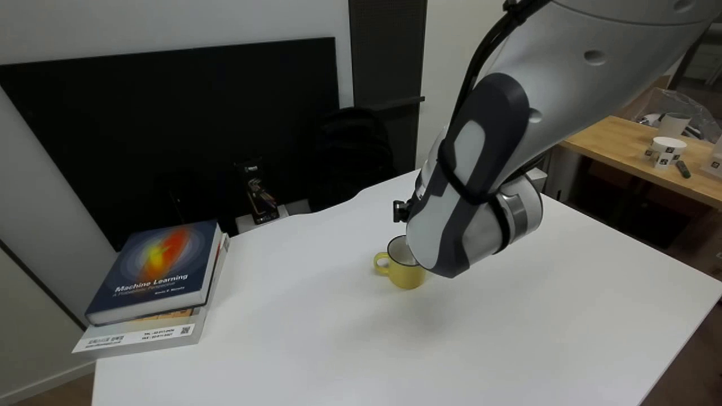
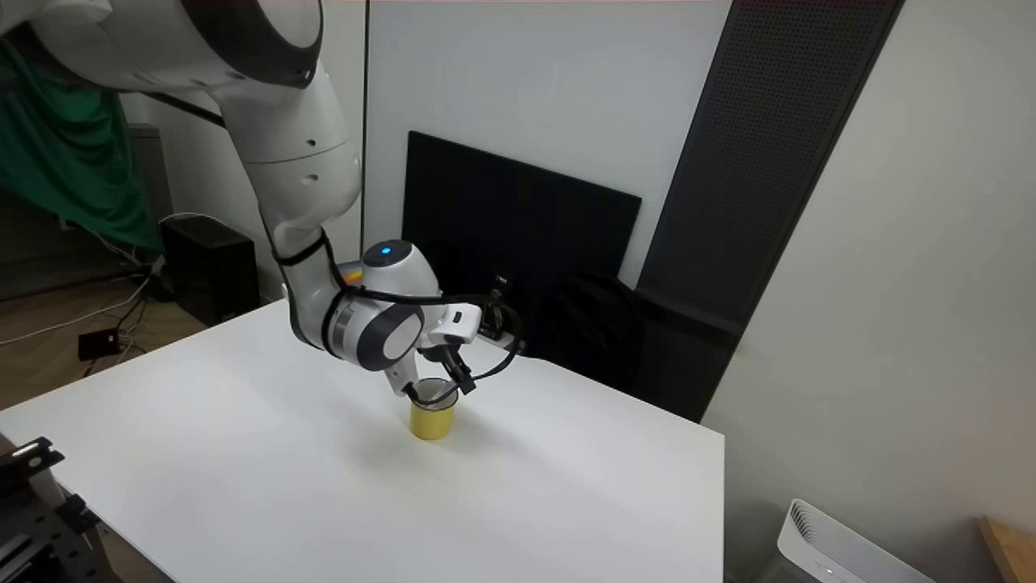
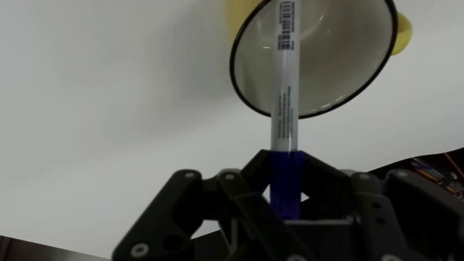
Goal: Pick the marker and put it in the cup
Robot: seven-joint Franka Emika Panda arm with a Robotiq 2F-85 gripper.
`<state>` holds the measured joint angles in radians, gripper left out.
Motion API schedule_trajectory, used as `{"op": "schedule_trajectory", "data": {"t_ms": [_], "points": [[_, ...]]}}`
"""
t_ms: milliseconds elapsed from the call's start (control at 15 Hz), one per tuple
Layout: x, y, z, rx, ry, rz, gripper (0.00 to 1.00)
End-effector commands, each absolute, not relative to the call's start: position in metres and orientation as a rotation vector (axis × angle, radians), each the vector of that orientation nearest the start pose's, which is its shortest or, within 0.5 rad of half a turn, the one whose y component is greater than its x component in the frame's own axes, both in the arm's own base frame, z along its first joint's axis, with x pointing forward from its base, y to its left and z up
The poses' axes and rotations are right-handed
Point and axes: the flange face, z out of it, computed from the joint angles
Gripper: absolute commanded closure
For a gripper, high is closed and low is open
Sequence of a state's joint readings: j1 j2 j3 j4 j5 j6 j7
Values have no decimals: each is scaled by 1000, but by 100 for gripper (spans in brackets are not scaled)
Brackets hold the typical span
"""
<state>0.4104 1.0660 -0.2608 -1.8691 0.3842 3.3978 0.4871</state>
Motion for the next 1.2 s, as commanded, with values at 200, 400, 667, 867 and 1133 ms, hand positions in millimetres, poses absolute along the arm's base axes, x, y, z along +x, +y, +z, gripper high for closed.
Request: {"op": "schedule_trajectory", "data": {"t_ms": [200,400,667,867,1133], "points": [[600,55,6,-2913,801,-922,94],[598,52,2,-2929,816,-897,94],[600,47,3,-2961,843,-830,39],[608,44,12,-2987,862,-754,19],[622,42,34,-3005,875,-683,0]]}}
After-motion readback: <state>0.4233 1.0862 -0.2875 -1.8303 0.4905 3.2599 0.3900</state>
